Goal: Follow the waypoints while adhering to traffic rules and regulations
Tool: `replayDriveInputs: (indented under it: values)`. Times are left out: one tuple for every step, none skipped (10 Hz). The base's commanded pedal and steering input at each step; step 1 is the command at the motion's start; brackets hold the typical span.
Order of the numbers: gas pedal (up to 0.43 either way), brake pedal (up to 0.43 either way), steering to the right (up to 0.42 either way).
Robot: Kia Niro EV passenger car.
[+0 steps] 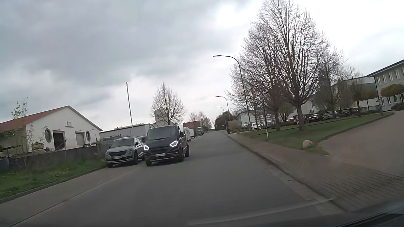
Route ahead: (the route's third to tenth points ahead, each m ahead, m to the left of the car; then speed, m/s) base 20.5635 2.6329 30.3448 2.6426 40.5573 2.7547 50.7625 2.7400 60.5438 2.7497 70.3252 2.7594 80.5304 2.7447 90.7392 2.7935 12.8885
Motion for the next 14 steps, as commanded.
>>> replayDriveInputs:
  values:
    - [0.197,0.0,-0.008]
    - [0.197,0.0,-0.008]
    - [0.197,0.0,-0.008]
    - [0.197,0.0,-0.006]
    - [0.197,0.0,-0.001]
    - [0.197,0.0,0.001]
    - [0.197,0.0,0.001]
    - [0.197,0.0,0.001]
    - [0.197,0.0,0.001]
    - [0.197,0.0,0.001]
    - [0.197,0.0,0.001]
    - [0.197,0.0,-0.002]
    - [0.197,0.0,-0.01]
    - [0.197,0.0,-0.009]
